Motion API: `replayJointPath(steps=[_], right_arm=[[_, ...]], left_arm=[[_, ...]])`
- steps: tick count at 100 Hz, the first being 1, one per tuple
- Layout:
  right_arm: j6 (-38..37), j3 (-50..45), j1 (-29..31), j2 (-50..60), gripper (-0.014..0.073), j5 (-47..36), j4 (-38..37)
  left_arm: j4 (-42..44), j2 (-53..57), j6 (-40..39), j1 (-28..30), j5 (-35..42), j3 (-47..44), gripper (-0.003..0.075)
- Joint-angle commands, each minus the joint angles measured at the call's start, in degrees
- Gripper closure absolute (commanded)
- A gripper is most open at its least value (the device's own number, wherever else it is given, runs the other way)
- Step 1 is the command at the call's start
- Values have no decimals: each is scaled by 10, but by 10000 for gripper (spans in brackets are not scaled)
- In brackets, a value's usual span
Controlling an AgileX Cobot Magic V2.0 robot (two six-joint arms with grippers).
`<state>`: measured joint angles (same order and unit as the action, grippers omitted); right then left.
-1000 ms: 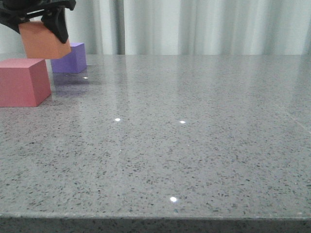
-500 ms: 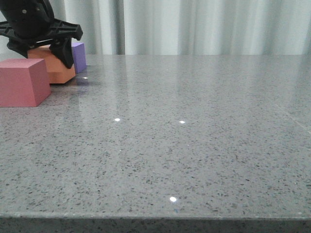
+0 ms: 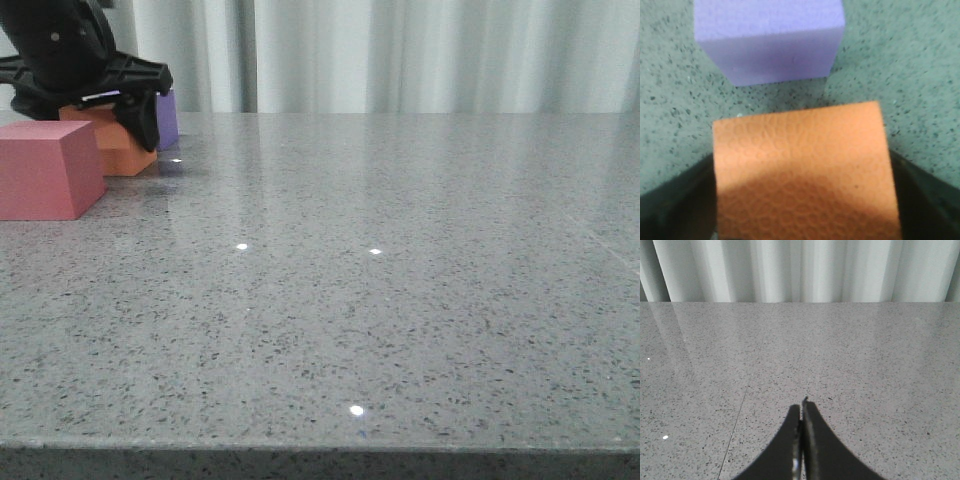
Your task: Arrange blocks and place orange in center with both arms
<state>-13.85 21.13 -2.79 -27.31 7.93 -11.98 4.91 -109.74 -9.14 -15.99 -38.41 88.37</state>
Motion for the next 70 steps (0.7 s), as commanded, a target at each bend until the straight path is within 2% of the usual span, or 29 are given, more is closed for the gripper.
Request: replayJointPath(steps=[1, 20, 48, 58, 70], right_arm=[[3, 16, 4, 0, 662, -45, -9], [3, 16, 4, 0, 662, -45, -9], [3, 16, 4, 0, 662, -45, -9], [3, 16, 4, 0, 662, -45, -9], [3, 16, 4, 0, 662, -45, -9]], left_arm=[[1, 31, 0, -1, 23, 16, 54], [1, 70, 0, -1, 29, 16, 50], [1, 203, 0, -1, 19, 13, 50], [1, 266, 0, -1, 25, -17, 50], [1, 351, 0, -1, 50, -101, 50]])
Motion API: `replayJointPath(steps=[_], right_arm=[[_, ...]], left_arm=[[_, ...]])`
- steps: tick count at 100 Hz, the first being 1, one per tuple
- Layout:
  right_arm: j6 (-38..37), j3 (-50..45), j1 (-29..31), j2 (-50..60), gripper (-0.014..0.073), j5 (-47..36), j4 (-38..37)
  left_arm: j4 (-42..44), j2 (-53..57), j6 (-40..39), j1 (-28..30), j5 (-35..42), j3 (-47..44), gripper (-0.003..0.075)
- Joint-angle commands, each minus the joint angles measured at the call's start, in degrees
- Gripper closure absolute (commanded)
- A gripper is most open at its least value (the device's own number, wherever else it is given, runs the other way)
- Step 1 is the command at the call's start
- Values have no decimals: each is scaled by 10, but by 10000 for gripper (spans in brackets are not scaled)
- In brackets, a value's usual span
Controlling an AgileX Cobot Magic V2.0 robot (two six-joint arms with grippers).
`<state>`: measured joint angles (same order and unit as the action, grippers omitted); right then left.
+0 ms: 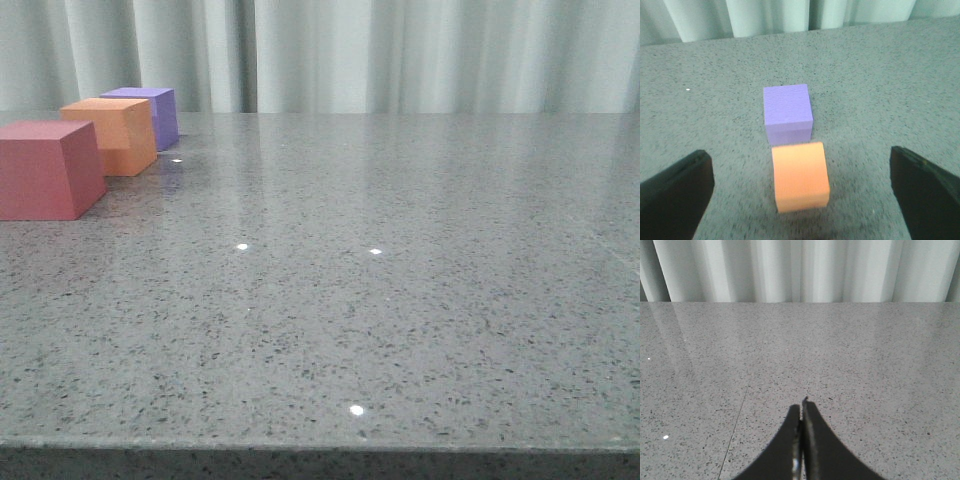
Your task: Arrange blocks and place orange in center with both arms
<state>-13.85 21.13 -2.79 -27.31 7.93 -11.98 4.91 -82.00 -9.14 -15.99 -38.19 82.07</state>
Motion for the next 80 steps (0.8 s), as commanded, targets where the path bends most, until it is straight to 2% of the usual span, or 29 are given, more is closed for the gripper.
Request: replayJointPath(steps=[1, 38, 49, 54, 61, 68, 80], right_arm=[[3, 16, 4, 0, 662, -45, -9], [3, 16, 4, 0, 662, -45, -9], [3, 16, 4, 0, 662, -45, -9], [3, 16, 4, 0, 662, -45, -9], [3, 16, 4, 0, 662, -45, -9], [3, 16, 4, 0, 662, -45, -9], [3, 16, 4, 0, 662, -45, -9]], left_arm=[[1, 79, 0, -1, 53, -44, 50], [1, 392, 0, -1, 182, -362, 50], [1, 473, 0, -1, 193, -435, 54], [1, 504, 0, -1, 193, -462, 81], [1, 544, 0, -1, 193, -496, 170], [1, 578, 0, -1, 193, -522, 317], [1, 620, 0, -1, 193, -541, 647]])
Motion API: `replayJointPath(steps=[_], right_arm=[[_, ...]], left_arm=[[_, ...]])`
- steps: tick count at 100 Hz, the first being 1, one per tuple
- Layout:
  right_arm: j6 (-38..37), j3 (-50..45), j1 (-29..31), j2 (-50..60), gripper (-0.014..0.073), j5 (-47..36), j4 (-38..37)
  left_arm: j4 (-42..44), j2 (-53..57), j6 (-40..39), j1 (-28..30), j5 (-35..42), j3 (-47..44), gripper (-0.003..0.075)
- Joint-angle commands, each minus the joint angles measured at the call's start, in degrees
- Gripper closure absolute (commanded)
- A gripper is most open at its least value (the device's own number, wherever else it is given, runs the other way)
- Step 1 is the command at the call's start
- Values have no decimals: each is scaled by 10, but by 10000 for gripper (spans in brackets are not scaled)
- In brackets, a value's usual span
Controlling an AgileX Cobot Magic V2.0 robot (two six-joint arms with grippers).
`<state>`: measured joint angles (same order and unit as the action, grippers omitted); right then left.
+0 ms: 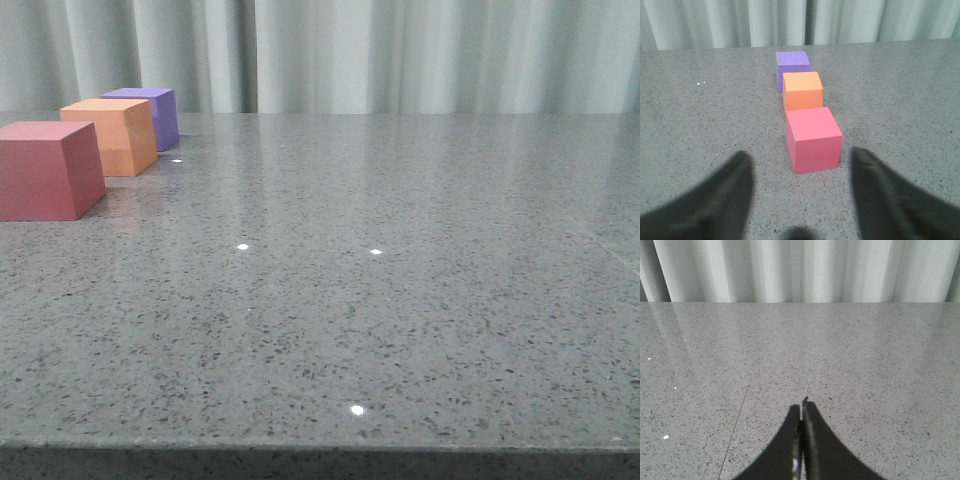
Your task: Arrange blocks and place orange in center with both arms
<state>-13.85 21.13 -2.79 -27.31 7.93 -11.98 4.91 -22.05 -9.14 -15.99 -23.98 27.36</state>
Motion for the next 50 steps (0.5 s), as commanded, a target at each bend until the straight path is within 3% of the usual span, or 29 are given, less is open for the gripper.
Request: replayJointPath(steps=[1, 3, 50], right_arm=[[3, 16, 4, 0, 662, -45, -9], [3, 16, 4, 0, 662, -45, -9], [3, 16, 4, 0, 662, -45, -9]], left_arm=[[1, 22, 0, -1, 51, 6, 686], [1, 25, 0, -1, 51, 6, 743], [-4, 31, 0, -1, 51, 5, 741]])
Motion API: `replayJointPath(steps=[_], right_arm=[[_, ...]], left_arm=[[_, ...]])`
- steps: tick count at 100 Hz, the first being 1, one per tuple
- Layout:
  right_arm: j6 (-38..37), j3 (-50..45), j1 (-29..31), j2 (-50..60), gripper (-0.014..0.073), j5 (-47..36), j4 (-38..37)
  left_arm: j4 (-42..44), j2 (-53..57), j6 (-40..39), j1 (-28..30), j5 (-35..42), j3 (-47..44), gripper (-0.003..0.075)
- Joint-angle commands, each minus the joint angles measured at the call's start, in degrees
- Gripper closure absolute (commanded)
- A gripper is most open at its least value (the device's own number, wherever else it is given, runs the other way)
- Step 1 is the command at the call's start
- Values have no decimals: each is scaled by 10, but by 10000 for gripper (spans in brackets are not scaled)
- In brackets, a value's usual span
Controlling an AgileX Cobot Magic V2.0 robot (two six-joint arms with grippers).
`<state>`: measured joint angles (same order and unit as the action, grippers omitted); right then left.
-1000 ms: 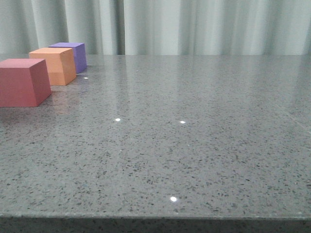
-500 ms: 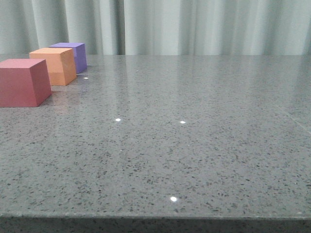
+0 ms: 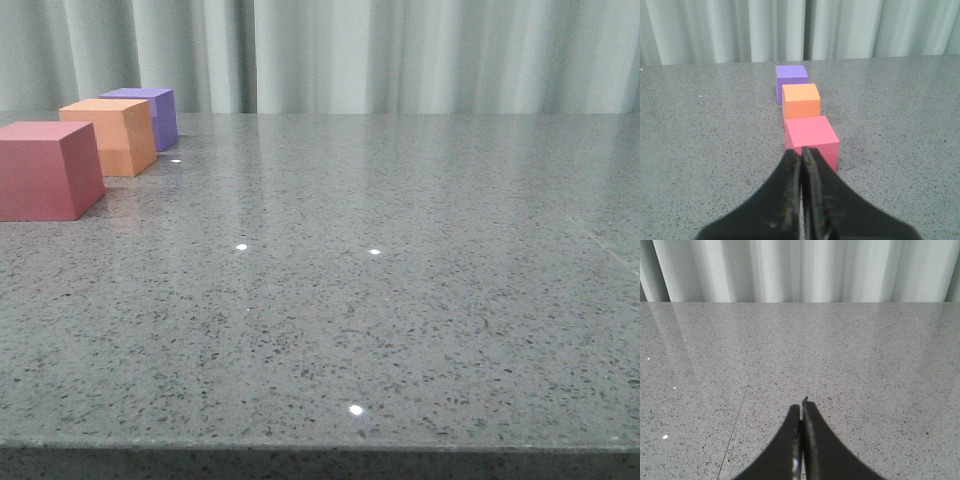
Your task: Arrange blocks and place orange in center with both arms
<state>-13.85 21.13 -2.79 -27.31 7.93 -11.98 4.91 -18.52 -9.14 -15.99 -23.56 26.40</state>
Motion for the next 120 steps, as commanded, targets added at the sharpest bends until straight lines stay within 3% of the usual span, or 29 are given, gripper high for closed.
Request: replayJointPath(steps=[1, 44, 63, 88, 120], right_arm=[[3, 16, 4, 0, 662, -45, -9], [3, 16, 4, 0, 662, -45, -9], [3, 16, 4, 0, 662, -45, -9], [3, 16, 4, 0, 662, -45, -9], [3, 16, 4, 0, 662, -45, -9]], left_arm=[[-4, -4, 0, -1, 47, 15, 741], [-13, 4, 0, -3, 81, 6, 741], [-20, 64, 0, 17, 82, -21, 741], [-62, 148, 1, 64, 131, -110, 741], [-68, 189, 1, 70, 236, -236, 741]])
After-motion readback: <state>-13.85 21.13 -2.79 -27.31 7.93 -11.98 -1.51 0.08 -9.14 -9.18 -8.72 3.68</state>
